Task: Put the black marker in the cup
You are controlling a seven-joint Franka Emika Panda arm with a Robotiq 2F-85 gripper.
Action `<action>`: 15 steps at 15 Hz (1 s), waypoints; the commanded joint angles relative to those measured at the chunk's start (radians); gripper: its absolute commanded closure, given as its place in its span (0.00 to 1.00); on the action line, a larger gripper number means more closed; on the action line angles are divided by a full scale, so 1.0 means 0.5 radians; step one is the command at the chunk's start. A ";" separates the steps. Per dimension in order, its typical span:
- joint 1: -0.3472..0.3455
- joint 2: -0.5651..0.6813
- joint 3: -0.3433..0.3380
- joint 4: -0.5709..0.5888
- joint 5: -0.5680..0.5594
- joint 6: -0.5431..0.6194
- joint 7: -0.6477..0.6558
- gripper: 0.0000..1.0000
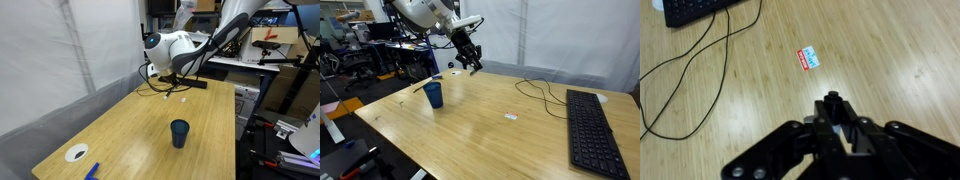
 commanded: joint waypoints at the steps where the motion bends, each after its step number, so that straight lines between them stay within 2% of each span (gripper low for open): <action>1: -0.002 -0.044 0.061 -0.053 -0.171 -0.171 0.068 0.95; 7: 0.003 -0.084 0.193 -0.100 -0.291 -0.325 0.041 0.95; 15: -0.008 -0.224 0.332 -0.331 -0.380 -0.186 0.077 0.95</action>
